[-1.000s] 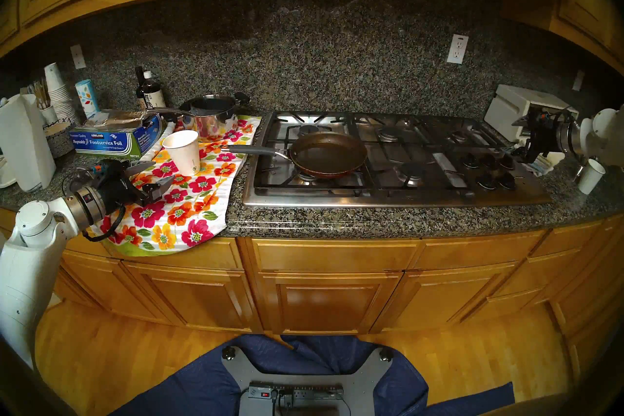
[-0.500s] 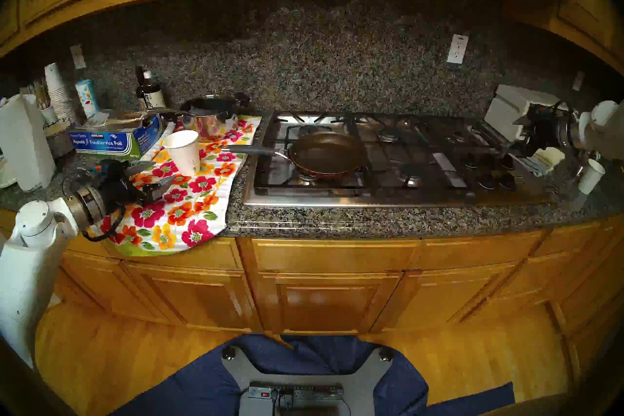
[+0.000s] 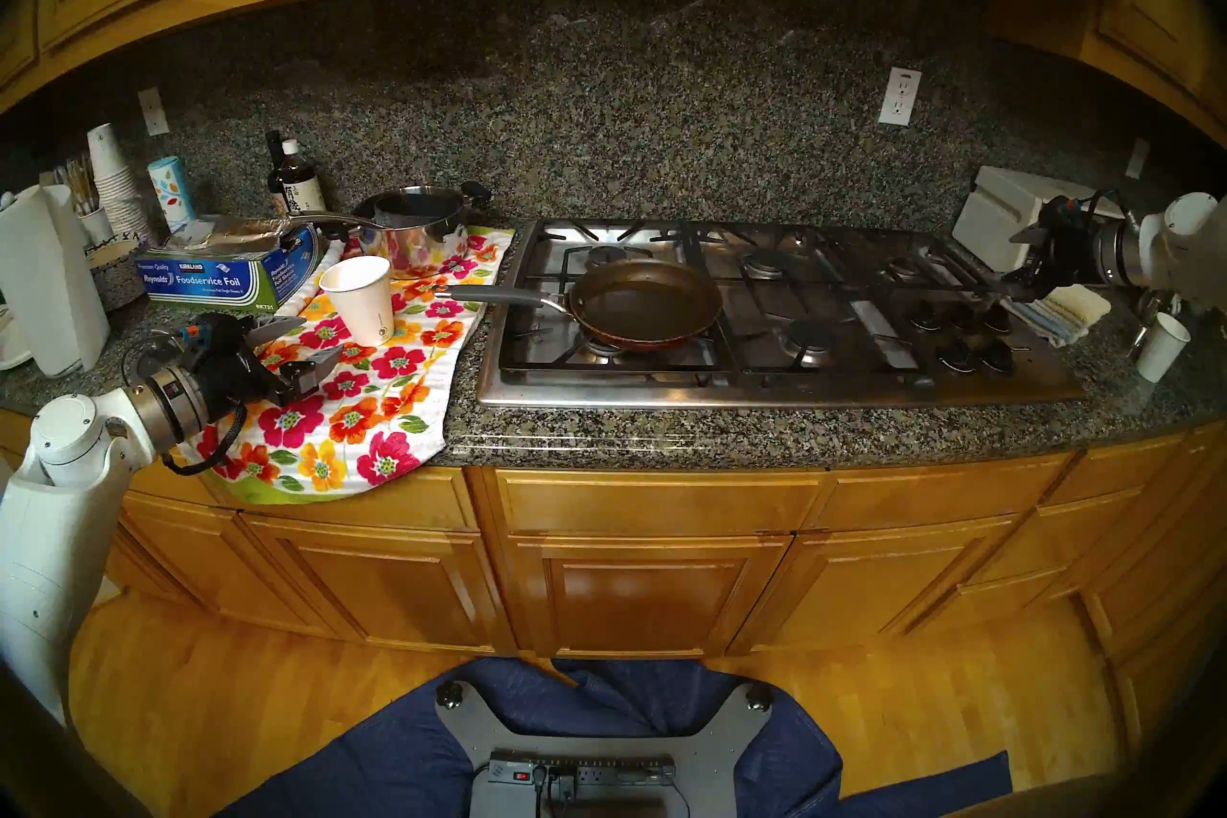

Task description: Pick up the water cup, pour water into the pot, turn on the stove

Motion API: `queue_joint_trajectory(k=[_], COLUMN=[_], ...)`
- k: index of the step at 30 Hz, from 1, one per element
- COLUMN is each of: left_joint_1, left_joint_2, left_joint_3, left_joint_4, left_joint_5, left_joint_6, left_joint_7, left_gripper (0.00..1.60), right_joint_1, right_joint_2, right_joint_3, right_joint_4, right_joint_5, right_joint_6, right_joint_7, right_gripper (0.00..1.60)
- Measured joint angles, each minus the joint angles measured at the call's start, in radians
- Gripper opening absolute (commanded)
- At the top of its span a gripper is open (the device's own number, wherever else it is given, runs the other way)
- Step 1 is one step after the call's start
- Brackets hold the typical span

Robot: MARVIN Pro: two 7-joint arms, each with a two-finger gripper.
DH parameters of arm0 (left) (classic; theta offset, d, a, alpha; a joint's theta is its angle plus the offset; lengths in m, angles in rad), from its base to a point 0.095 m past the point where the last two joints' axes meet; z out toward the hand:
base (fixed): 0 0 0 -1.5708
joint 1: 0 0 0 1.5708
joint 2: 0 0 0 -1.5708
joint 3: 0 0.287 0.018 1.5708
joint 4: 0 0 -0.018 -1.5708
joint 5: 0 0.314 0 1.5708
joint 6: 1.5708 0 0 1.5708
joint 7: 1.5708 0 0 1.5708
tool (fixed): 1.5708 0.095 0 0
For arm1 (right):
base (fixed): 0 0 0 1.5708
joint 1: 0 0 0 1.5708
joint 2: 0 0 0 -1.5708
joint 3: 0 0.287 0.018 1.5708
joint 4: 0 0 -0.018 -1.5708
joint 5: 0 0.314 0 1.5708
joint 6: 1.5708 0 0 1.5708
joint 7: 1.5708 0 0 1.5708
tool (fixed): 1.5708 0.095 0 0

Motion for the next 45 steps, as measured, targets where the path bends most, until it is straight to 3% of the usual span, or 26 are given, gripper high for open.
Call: queue_joint_trajectory(k=[11, 26, 45], left_joint_1=[0.000, 0.000, 0.000], left_joint_2=[0.000, -0.001, -0.001], left_joint_3=[0.000, -0.001, -0.001], left_joint_4=[0.000, 0.000, 0.000], left_joint_5=[0.000, 0.000, 0.000], left_joint_6=[0.000, 0.000, 0.000], left_joint_7=[0.000, 0.000, -0.001], left_gripper=[1.60, 1.60, 1.60], right_joint_1=[-0.012, -0.002, 0.051], right_joint_2=[0.029, 0.015, 0.008], right_joint_3=[0.049, 0.049, 0.042], right_joint_4=[0.016, -0.123, -0.164], right_joint_5=[0.111, 0.149, 0.229], right_joint_6=[0.124, 0.184, 0.321], right_joint_7=[0.030, -0.046, -0.067], right_gripper=[1.60, 1.60, 1.60])
